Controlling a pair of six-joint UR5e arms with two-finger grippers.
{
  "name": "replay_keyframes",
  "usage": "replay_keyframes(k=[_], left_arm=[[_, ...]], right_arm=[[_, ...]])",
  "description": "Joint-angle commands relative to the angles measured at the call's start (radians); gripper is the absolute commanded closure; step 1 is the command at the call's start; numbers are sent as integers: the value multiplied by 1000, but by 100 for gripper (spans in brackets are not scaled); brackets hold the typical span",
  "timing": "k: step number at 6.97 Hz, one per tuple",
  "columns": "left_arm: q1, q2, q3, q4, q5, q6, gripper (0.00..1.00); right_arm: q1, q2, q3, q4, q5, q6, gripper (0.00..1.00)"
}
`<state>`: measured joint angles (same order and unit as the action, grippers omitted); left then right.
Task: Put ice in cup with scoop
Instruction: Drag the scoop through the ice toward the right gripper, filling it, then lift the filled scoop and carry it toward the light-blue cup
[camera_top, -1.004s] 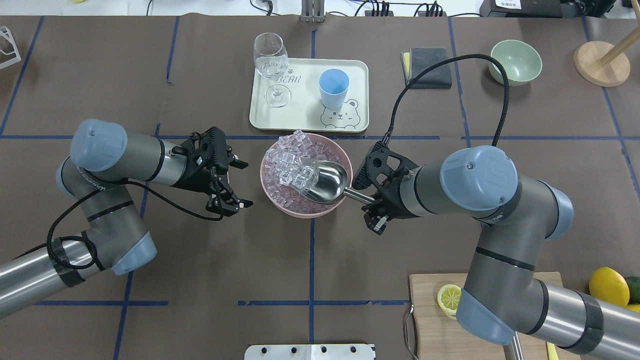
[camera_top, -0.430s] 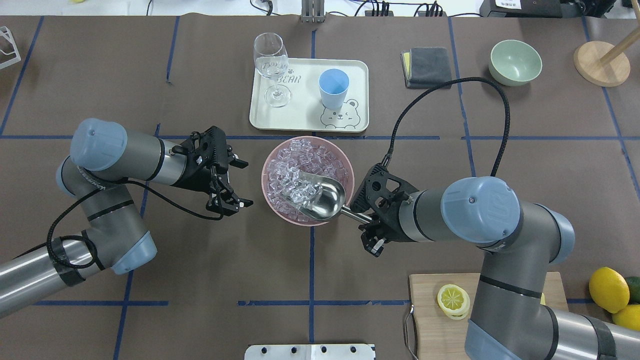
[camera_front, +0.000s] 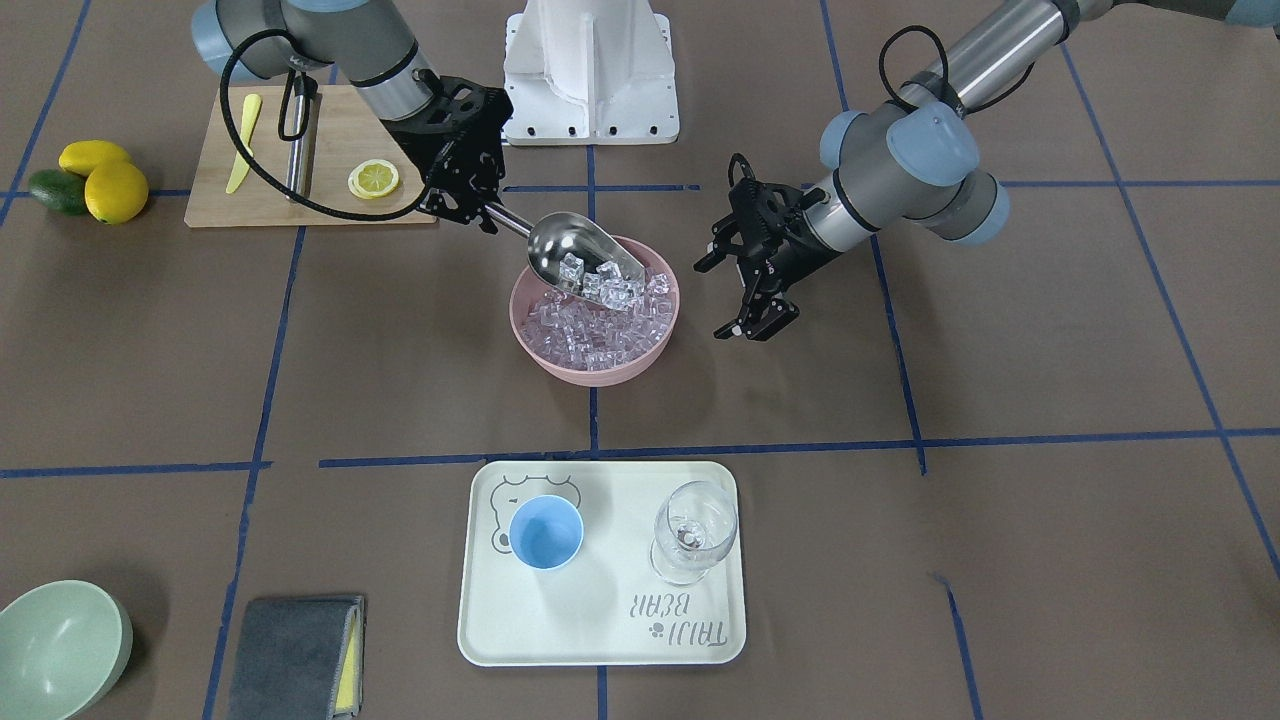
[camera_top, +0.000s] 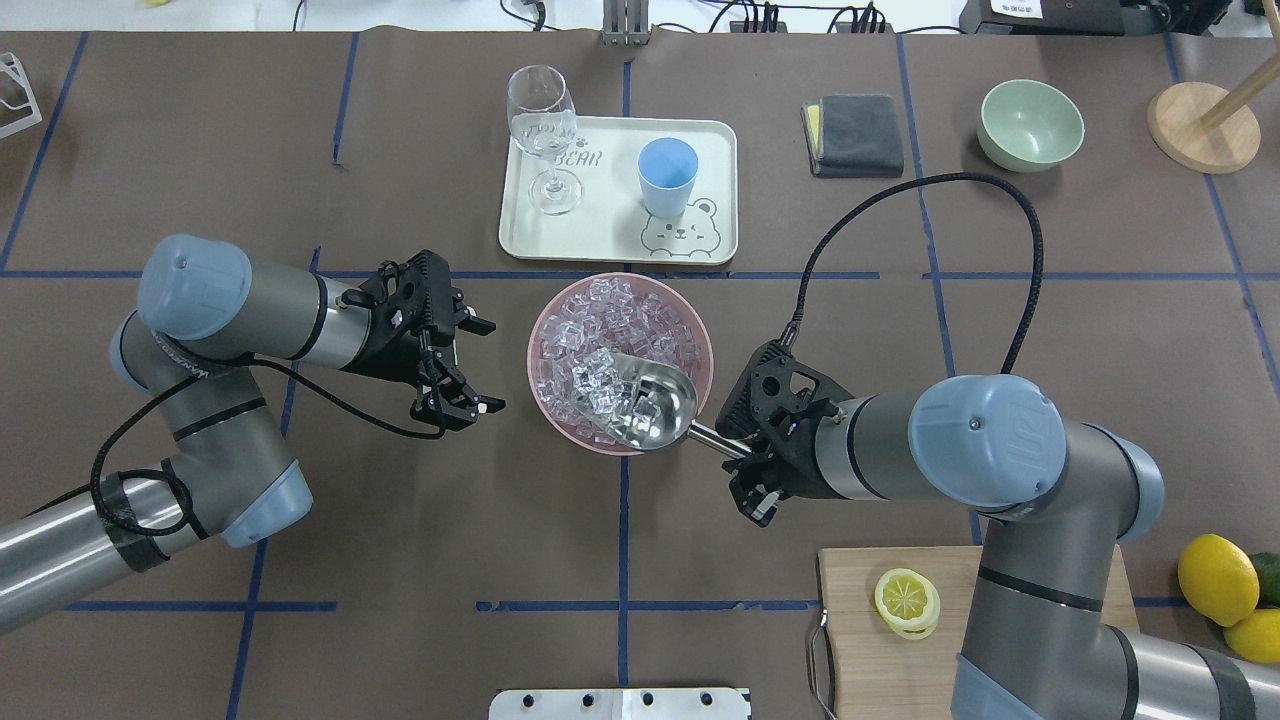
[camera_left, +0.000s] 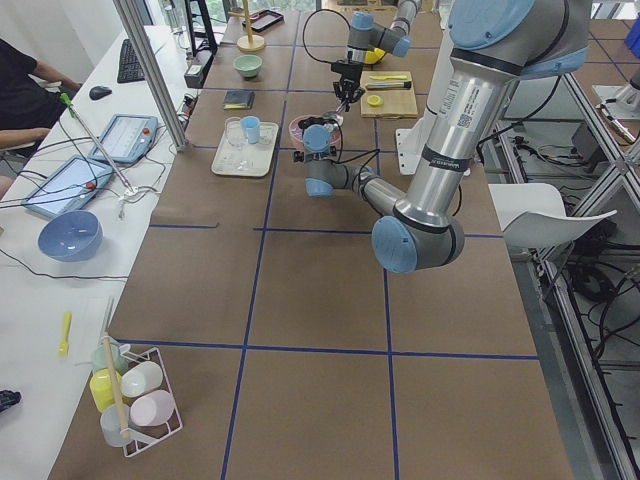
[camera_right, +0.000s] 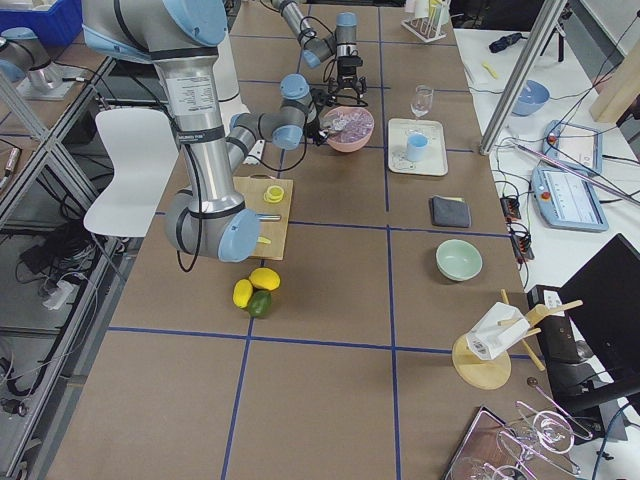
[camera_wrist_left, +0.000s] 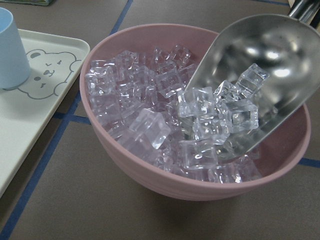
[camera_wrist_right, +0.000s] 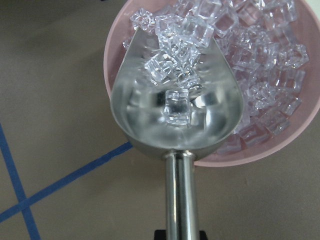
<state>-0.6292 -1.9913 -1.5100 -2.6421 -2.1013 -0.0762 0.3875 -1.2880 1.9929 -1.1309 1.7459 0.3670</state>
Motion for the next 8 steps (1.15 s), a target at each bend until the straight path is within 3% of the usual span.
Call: replay_keyframes(k=[1,4,5,7,8], left_arm=[[-3,0,-1,1,-8,-1,0],[-3,0,-2,1,-8,1,0],[-7,3,-2,2,-8,-1,0],[-26,8,-2,5,-8,-2,0],[-38,9,-2,5,-8,-2,0]], right_arm=[[1,-8,18,22,1,6,100],[11,-5,72,17,-2,35,100],[51,2,90,-33,7,74,100],[158,60,158,-279,82,76,100],[198,71,156,-306,105,79,100]])
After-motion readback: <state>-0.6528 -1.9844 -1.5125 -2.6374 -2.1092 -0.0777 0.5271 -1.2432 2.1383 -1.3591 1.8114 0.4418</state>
